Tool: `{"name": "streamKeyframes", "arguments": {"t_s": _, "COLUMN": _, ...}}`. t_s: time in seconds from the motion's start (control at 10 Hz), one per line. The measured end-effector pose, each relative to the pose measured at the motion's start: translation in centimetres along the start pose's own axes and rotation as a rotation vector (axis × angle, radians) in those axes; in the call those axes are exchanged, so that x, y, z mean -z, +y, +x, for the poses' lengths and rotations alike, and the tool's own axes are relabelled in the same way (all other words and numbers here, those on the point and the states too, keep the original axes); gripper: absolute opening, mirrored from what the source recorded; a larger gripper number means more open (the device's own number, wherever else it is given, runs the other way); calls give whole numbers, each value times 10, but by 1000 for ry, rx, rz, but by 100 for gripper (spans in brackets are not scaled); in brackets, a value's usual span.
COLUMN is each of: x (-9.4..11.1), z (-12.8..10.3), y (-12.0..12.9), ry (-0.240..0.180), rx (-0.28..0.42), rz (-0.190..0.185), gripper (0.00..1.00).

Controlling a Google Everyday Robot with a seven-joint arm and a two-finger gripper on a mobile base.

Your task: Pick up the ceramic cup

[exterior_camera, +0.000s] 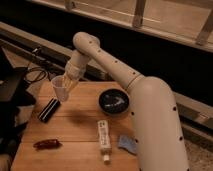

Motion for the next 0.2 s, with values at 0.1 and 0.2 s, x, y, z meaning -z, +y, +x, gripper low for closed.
{"name": "streamKeyframes", "arguments": {"t_s": 0.1, "x": 1, "z": -1, "y": 0, "ry": 1, "rx": 2, "rz": 2, "gripper": 2}}
{"name": "streamKeyframes", "arguments": {"t_s": 0.2, "x": 1, "z": -2, "y": -1, "ry": 1, "rx": 3, "rz": 4, "gripper": 2}}
